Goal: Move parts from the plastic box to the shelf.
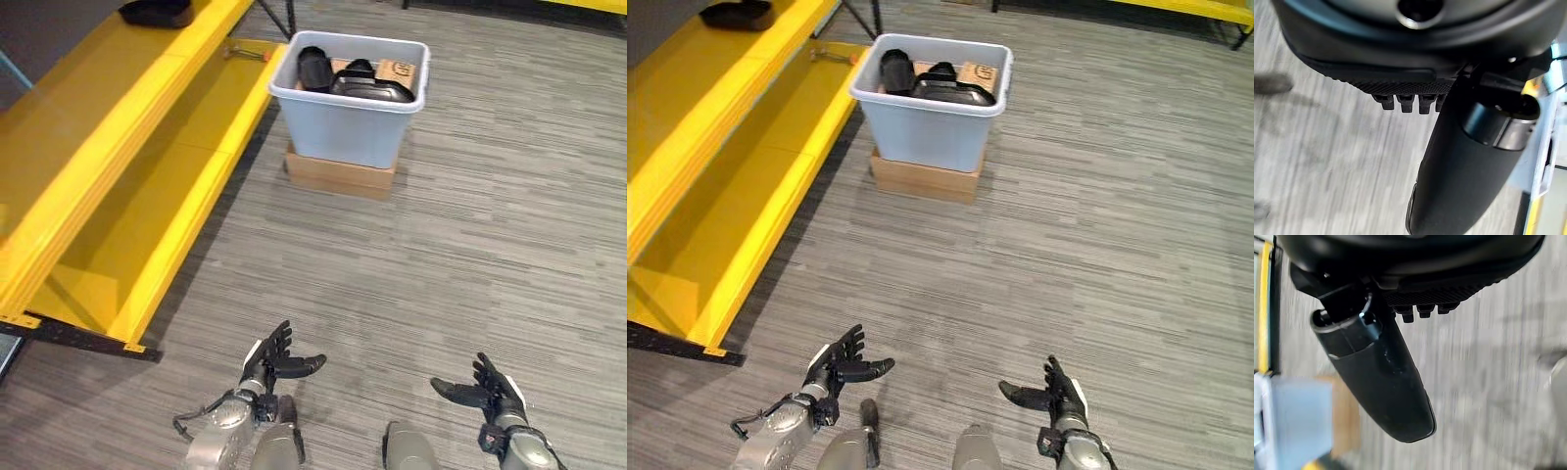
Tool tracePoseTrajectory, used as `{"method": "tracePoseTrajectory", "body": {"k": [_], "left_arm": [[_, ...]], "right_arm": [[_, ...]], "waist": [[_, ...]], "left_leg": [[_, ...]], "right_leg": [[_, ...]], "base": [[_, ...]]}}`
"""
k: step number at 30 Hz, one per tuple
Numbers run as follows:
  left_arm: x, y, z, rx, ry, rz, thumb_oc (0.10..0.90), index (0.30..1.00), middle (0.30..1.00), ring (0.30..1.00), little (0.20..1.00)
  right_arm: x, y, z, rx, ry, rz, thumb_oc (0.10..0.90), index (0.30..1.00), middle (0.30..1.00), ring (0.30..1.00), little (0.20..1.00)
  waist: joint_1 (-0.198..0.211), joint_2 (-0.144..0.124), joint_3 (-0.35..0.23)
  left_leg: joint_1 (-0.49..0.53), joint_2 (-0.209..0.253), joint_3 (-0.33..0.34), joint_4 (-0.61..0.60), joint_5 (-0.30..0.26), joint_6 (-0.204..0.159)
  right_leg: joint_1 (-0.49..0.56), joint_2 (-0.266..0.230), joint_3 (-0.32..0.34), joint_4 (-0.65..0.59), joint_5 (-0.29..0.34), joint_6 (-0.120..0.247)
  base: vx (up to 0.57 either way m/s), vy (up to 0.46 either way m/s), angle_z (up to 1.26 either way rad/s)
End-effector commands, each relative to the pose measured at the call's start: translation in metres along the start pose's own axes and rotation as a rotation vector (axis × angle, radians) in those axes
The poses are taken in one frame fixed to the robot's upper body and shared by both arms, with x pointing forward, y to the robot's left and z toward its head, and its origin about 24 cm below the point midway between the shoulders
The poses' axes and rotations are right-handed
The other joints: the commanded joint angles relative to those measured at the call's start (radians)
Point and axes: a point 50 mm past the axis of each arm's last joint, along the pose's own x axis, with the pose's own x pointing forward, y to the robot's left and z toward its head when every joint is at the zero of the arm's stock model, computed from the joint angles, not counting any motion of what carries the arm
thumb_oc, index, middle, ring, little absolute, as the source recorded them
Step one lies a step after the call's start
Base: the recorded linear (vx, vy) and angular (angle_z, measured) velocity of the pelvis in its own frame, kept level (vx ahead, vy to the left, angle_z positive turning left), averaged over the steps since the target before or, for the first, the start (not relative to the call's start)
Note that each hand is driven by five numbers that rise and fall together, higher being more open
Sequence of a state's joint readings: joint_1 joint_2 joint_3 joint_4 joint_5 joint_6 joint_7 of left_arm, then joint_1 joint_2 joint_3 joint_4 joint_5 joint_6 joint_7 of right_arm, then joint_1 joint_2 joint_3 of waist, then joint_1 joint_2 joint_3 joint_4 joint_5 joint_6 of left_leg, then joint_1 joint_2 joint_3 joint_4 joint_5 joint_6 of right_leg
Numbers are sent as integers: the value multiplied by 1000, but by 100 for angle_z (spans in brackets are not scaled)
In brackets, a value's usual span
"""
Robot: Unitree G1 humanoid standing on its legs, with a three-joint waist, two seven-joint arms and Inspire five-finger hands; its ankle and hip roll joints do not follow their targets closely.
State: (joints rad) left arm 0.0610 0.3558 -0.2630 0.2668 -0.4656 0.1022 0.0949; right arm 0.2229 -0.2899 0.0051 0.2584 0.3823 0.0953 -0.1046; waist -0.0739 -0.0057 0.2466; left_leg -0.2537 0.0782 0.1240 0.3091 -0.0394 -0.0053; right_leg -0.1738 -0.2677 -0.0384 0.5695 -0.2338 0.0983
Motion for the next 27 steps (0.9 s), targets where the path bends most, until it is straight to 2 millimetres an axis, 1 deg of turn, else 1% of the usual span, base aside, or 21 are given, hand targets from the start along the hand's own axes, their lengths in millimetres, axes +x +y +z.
{"method": "tracePoseTrajectory", "body": {"k": [1, 3, 4, 5, 6, 8, 10, 11, 13, 15, 16, 17, 18, 20, 21, 22, 23, 24, 25, 26, 27], "left_arm": [[-8, 11, 37, 1, -191, 23, 900, 1000, 1000, 1000, 1000], [-8, 12, 36, -3, -184, 23, 900, 1000, 1000, 1000, 1000], [-8, 12, 36, -3, -184, 24, 900, 1000, 1000, 1000, 1000], [-8, 11, 34, -7, -174, 21, 900, 1000, 1000, 1000, 1000], [-8, 11, 33, -10, -171, 17, 900, 1000, 1000, 1000, 1000], [-7, 11, 32, -17, -167, 15, 900, 1000, 1000, 1000, 1000], [-9, 9, 27, -24, -154, 7, 900, 1000, 1000, 1000, 1000], [-9, 9, 27, -24, -153, 7, 900, 1000, 1000, 1000, 1000], [-10, 9, 24, -37, -150, 6, 900, 1000, 1000, 1000, 1000], [-10, 8, 24, -33, -151, -3, 900, 1000, 1000, 1000, 1000], [-10, 6, 24, -40, -149, -10, 900, 1000, 1000, 1000, 1000], [-9, 4, 22, -41, -141, -13, 900, 1000, 1000, 1000, 1000], [-8, 2, 25, -43, -152, -19, 900, 1000, 1000, 1000, 1000], [-7, 0, 27, -56, -163, -23, 900, 1000, 1000, 1000, 1000], [-7, 0, 27, -67, -163, -18, 900, 1000, 1000, 1000, 1000], [-7, 0, 26, -72, -160, -19, 900, 1000, 1000, 1000, 1000], [-7, -2, 27, -85, -162, -21, 900, 1000, 1000, 1000, 1000], [-7, -3, 27, -92, -163, -25, 900, 1000, 1000, 1000, 1000], [-7, -5, 27, -96, -164, -35, 900, 1000, 1000, 1000, 1000], [-6, -7, 28, -99, -164, -38, 900, 1000, 1000, 1000, 1000], [-6, -8, 28, -106, -164, -40, 900, 1000, 1000, 1000, 1000]], "right_arm": [[1, -2, 38, -7, -183, 14, 900, 1000, 1000, 1000, 1000], [1, -1, 36, 2, -177, 16, 900, 1000, 1000, 1000, 1000], [1, -1, 36, 2, -177, 16, 900, 1000, 1000, 1000, 1000], [1, -1, 35, 13, -173, 16, 900, 1000, 1000, 1000, 1000], [1, -1, 35, 17, -174, 18, 900, 1000, 1000, 1000, 1000], [1, -2, 35, 15, -173, 17, 900, 1000, 1000, 1000, 1000], [0, -3, 35, 10, -172, 21, 900, 1000, 1000, 1000, 1000], [0, -3, 35, 10, -172, 21, 900, 1000, 1000, 1000, 1000], [0, -4, 35, -18, -174, 24, 900, 1000, 1000, 1000, 1000], [-1, -7, 38, -112, -179, 23, 900, 1000, 1000, 1000, 1000], [-2, -9, 36, -108, -177, 22, 900, 1000, 1000, 1000, 1000], [-2, -8, 32, -99, -160, 24, 900, 1000, 1000, 1000, 1000], [-2, -10, 33, -103, -161, 19, 900, 1000, 1000, 1000, 1000], [0, -9, 36, -113, -167, 29, 900, 1000, 1000, 1000, 1000], [-1, -9, 34, -108, -160, 33, 900, 1000, 1000, 1000, 1000], [-2, -11, 32, -101, -154, 28, 900, 1000, 1000, 1000, 1000], [-1, -13, 33, -106, -154, 20, 900, 1000, 1000, 1000, 1000], [0, -15, 35, -104, -158, 18, 900, 1000, 1000, 1000, 1000], [0, -17, 36, -105, -164, 14, 900, 1000, 1000, 1000, 1000], [-1, -19, 36, -110, -163, 8, 900, 1000, 1000, 1000, 1000], [-1, -20, 37, -113, -167, 0, 900, 1000, 1000, 1000, 1000]], "waist": [[-17, 15, 9], [-31, 26, 24], [-31, 26, 24], [-46, 30, 33], [-56, 27, 36], [-69, 21, 45], [-81, 14, 43], [-81, 14, 44], [-79, 25, 35], [-87, 12, 27], [-93, 14, 22], [-100, 10, 11], [-106, 11, 14], [-108, 21, 13], [-110, 27, -3], [-106, 28, -16], [-101, 33, -18], [-97, 29, -19], [-87, 25, -8], [-79, 17, -1], [-73, 5, 5]], "left_leg": [[58, 19, -23, 18, -108, 14], [115, -1, 1, -12, -125, 30], [115, -1, 1, -12, -125, 30], [168, -21, 12, -46, -138, 35], [191, -32, 15, -56, -152, 36], [231, -44, 24, -68, -172, 34], [295, -60, 27, -64, -208, 25], [296, -59, 27, -65, -208, 25], [334, -57, 22, -46, -241, 18], [364, -63, 22, -19, -250, 13], [376, -50, 18, 9, -258, 2], [381, -39, 13, 38, -261, -4], [380, -34, 7, 52, -262, -9], [399, -15, -2, 41, -232, -22], [419, 7, -8, 32, -191, -42], [408, 22, -21, 54, -124, -58], [394, 40, -27, 117, -62, -74], [364, 40, -47, 197, 6, -81], [329, 32, -68, 281, 43, -88], [293, 28, -79, 338, 66, -89], [247, 31, -72, 366, 69, -83]], "right_leg": [[25, -25, -14, -75, 286, 10], [-37, 8, -58, -29, 214, 1], [-37, 8, -58, -29, 214, 1], [-72, 26, -106, -57, 179, -5], [-94, 41, -115, -94, 170, -1], [-124, 49, -146, -185, 183, 16], [-129, 73, -181, -343, 220, 42], [-128, 74, -182, -344, 221, 42], [-140, 88, -209, -379, 225, 56], [-159, 88, -213, -387, 254, 46], [-143, 108, -191, -393, 250, 42], [-133, 133, -159, -390, 249, 25], [-143, 137, -141, -369, 255, 20], [-170, 156, -146, -298, 237, 6], [-160, 182, -153, -287, 206, -15], [-143, 194, -155, -288, 192, -30], [-124, 204, -159, -284, 172, -43], [-95, 210, -161, -296, 160, -61], [-70, 221, -155, -303, 145, -75], [-43, 227, -150, -318, 135, -86], [-18, 222, -147, -333, 126, -93]], "base": [[214, 379, -10], [186, 267, -22], [235, 205, -27], [259, 138, -15], [349, 153, -34], [272, 31, -26], [369, -24, 1], [378, -11, -7], [371, -31, -3], [341, -110, -16], [353, -181, -19], [386, -171, -3], [343, -165, 18], [294, -154, 19], [321, -215, 9], [350, -239, 15], [327, -249, 20], [284, -229, 11], [248, -219, 4], [227, -183, -13], [254, -153, -13]]}}
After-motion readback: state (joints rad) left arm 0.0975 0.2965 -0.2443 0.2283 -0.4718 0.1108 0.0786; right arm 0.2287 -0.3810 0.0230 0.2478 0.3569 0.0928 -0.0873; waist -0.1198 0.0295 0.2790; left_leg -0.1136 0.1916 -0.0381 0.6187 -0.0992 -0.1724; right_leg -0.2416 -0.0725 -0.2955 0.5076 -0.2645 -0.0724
